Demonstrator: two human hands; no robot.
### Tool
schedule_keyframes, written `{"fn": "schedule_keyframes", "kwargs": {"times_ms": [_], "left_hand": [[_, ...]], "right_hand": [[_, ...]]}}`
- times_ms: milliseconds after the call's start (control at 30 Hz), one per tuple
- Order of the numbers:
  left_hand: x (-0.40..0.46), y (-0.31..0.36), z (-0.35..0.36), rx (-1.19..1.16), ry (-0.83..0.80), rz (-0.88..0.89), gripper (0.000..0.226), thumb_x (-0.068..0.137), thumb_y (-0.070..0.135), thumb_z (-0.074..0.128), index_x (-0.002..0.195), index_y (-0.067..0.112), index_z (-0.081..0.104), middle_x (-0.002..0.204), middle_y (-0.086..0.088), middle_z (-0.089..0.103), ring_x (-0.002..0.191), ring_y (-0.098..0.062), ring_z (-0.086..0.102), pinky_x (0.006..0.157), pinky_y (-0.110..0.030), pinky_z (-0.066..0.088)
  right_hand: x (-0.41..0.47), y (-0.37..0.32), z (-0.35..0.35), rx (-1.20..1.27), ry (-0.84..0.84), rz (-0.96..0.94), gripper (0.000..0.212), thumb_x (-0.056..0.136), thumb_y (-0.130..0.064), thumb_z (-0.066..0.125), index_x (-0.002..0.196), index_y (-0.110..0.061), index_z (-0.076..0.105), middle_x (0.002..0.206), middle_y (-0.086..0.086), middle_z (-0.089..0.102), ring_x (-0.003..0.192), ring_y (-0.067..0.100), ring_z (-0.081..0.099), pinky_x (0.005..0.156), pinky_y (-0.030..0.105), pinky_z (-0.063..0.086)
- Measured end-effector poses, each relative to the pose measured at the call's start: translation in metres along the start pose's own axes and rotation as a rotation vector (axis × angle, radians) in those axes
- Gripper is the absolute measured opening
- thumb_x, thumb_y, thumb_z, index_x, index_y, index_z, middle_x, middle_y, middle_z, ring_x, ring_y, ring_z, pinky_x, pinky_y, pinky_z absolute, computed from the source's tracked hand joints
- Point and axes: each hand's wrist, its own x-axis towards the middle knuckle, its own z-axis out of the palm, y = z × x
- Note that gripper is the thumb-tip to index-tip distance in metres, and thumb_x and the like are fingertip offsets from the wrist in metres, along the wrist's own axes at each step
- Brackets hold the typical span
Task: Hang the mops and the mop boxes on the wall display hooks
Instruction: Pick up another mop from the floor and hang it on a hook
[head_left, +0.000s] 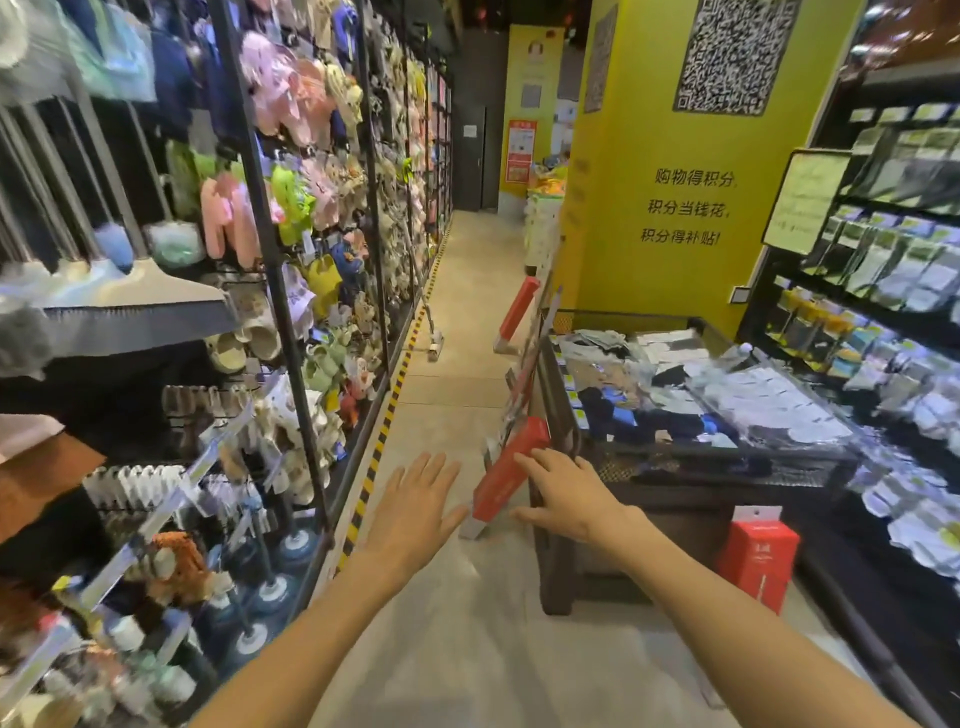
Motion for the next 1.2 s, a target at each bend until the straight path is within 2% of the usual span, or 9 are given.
{"fn": "schedule_keyframes", "kwargs": {"times_ms": [267,400,433,533,567,667,767,900,1200], "left_hand": [[0.155,-0.080,0.001,-0.002,-0.013,0.026,0.070,0.106,0.064,0.032,0.165,0.027,0.023,0.174,-0.001,0.018,0.162,-0.022,0.011,0.130,-0.046,0.016],[0.226,-0.110,0.015,0.000,-0.058,0.033,0.091,0.091,0.075,0.005,0.164,0.026,0.026,0.174,-0.002,0.019,0.162,-0.024,0.013,0.130,-0.047,0.016],[0.245,-0.120,0.022,0.000,-0.052,0.032,0.094,0.087,0.075,0.003,0.163,0.025,0.030,0.173,-0.003,0.024,0.161,-0.026,0.017,0.129,-0.048,0.019],[0.304,-0.150,0.045,0.000,0.003,0.046,0.083,0.096,0.071,0.019,0.152,0.019,0.052,0.160,-0.010,0.048,0.151,-0.033,0.041,0.119,-0.054,0.040],[0.325,-0.159,0.050,-0.002,-0.007,0.041,0.083,0.096,0.070,0.019,0.152,0.019,0.051,0.161,-0.009,0.047,0.151,-0.033,0.041,0.118,-0.054,0.040],[0.391,-0.176,0.055,0.013,-0.068,0.013,0.090,0.091,0.072,0.007,0.161,0.023,0.035,0.170,-0.004,0.030,0.159,-0.028,0.023,0.127,-0.049,0.026],[0.462,-0.192,0.052,0.012,-0.073,-0.001,0.087,0.093,0.071,0.009,0.162,0.024,0.031,0.172,-0.004,0.026,0.161,-0.026,0.017,0.129,-0.048,0.022],[0.543,-0.221,0.056,0.008,-0.080,-0.018,0.098,0.085,0.075,0.000,0.163,0.025,0.030,0.172,-0.005,0.026,0.160,-0.027,0.019,0.129,-0.047,0.020],[0.723,-0.297,0.075,-0.002,-0.086,0.061,0.086,0.094,0.072,0.012,0.160,0.022,0.036,0.167,-0.004,0.036,0.157,-0.026,0.027,0.128,-0.043,0.025]], "right_hand": [[0.161,0.023,-0.003,0.050,0.007,0.072,0.089,0.097,-0.065,0.059,0.167,-0.027,0.020,0.172,0.004,0.026,0.160,0.025,0.022,0.126,0.055,0.020],[0.239,0.047,0.007,0.068,0.001,0.114,0.089,0.095,-0.068,0.058,0.166,-0.027,0.022,0.171,0.005,0.028,0.158,0.027,0.026,0.124,0.052,0.024],[0.261,0.054,0.010,0.074,-0.008,0.125,0.089,0.095,-0.068,0.058,0.166,-0.027,0.023,0.171,0.006,0.029,0.158,0.028,0.027,0.124,0.052,0.025],[0.330,0.080,0.022,0.066,0.012,0.131,0.085,0.094,-0.069,0.059,0.162,-0.027,0.029,0.167,0.005,0.035,0.153,0.029,0.034,0.119,0.049,0.032],[0.353,0.090,0.025,0.067,0.022,0.129,0.083,0.093,-0.068,0.059,0.161,-0.027,0.031,0.165,0.004,0.037,0.152,0.029,0.037,0.117,0.048,0.034],[0.417,0.117,0.029,0.109,0.004,0.124,0.086,0.095,-0.066,0.058,0.164,-0.027,0.026,0.168,0.003,0.033,0.156,0.027,0.030,0.121,0.050,0.031],[0.484,0.145,0.024,0.129,-0.013,0.122,0.086,0.095,-0.068,0.058,0.165,-0.027,0.025,0.167,0.002,0.034,0.156,0.025,0.029,0.122,0.050,0.031],[0.569,0.178,0.020,0.108,-0.007,0.110,0.087,0.095,-0.071,0.057,0.164,-0.027,0.026,0.167,0.001,0.034,0.155,0.027,0.032,0.122,0.053,0.033],[0.748,0.240,0.023,0.101,-0.009,0.168,0.089,0.092,-0.072,0.057,0.164,-0.028,0.027,0.166,0.004,0.038,0.153,0.029,0.037,0.118,0.051,0.036]]}}
